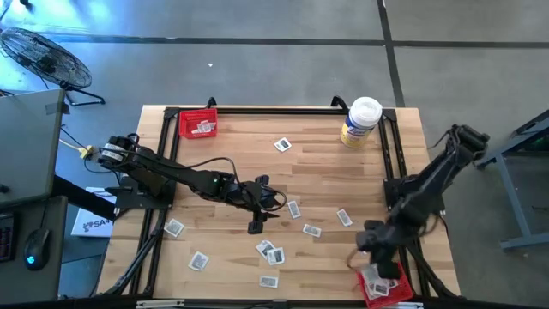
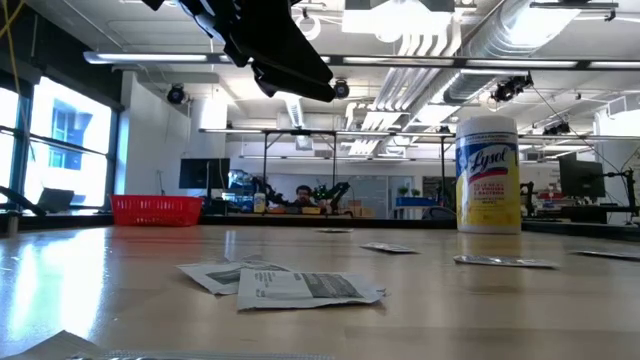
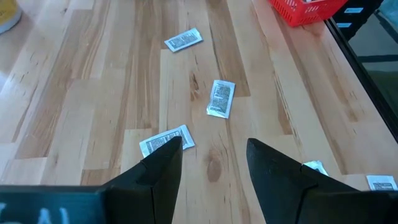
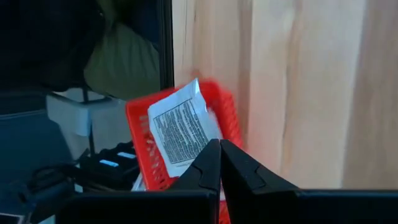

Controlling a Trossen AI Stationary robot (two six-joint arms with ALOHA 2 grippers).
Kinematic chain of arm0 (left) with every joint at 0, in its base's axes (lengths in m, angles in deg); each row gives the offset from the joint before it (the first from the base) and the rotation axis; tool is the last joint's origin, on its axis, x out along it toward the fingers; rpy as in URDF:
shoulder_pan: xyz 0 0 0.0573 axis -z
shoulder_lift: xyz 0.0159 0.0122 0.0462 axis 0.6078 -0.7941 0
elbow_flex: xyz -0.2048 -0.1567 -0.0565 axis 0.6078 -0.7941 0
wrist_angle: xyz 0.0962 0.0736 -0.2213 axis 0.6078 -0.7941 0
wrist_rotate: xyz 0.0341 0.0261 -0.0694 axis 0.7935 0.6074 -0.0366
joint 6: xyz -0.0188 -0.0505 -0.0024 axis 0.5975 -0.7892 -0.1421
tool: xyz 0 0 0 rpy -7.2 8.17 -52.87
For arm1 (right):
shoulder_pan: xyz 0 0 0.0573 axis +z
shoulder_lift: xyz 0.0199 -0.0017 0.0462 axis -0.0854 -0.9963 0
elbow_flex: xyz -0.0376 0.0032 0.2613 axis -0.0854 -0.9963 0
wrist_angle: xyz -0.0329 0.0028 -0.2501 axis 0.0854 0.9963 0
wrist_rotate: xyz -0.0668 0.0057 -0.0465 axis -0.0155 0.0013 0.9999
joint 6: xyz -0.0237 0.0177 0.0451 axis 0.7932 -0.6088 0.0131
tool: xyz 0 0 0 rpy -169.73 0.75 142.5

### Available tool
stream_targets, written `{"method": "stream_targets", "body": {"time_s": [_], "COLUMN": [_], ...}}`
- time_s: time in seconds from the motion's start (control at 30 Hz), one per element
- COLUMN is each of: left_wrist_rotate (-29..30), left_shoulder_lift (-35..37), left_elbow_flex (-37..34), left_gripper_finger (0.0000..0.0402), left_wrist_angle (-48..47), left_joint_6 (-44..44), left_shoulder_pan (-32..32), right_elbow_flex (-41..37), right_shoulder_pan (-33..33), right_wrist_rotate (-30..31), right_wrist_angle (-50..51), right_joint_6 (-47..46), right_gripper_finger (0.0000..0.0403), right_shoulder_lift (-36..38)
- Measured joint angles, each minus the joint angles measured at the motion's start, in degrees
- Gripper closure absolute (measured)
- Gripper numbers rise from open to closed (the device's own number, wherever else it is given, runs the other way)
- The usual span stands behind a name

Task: Pick & Place First Aid Supplies
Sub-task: Put the white and gray towelette pack into the bottom red bin

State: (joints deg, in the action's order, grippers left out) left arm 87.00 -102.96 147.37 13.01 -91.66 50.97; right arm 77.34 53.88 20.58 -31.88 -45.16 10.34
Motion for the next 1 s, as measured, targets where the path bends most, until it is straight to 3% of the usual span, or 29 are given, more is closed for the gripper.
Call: {"method": "stream_targets", "body": {"time_s": [0.27, 0.57, 0.77, 1.0], "left_wrist_rotate": [0.0, 0.0, 0.0, 0.0], "left_shoulder_lift": [0.0, 0.0, 0.0, 0.0], "left_elbow_flex": [0.0, 0.0, 0.0, 0.0], "left_gripper_finger": [0.0223, 0.0223, 0.0223, 0.0223], "left_wrist_angle": [0.0, 0.0, 0.0, 0.0], "left_joint_6": [0.0, 0.0, 0.0, 0.0], "left_shoulder_pan": [0.0, 0.0, 0.0, 0.0], "right_elbow_flex": [0.0, 0.1, 0.1, 0.1], "right_shoulder_pan": [10.0, 10.8, 7.4, -0.6], "right_wrist_rotate": [3.5, 1.5, 2.5, 8.9], "right_wrist_angle": [-0.9, -4.2, -4.4, -12.4], "right_joint_6": [-15.6, -22.5, -19.6, -2.4], "right_gripper_finger": [0.0401, 0.0366, 0.033, 0.0318], "right_shoulder_lift": [-5.1, -9.3, -8.3, -7.6]}}
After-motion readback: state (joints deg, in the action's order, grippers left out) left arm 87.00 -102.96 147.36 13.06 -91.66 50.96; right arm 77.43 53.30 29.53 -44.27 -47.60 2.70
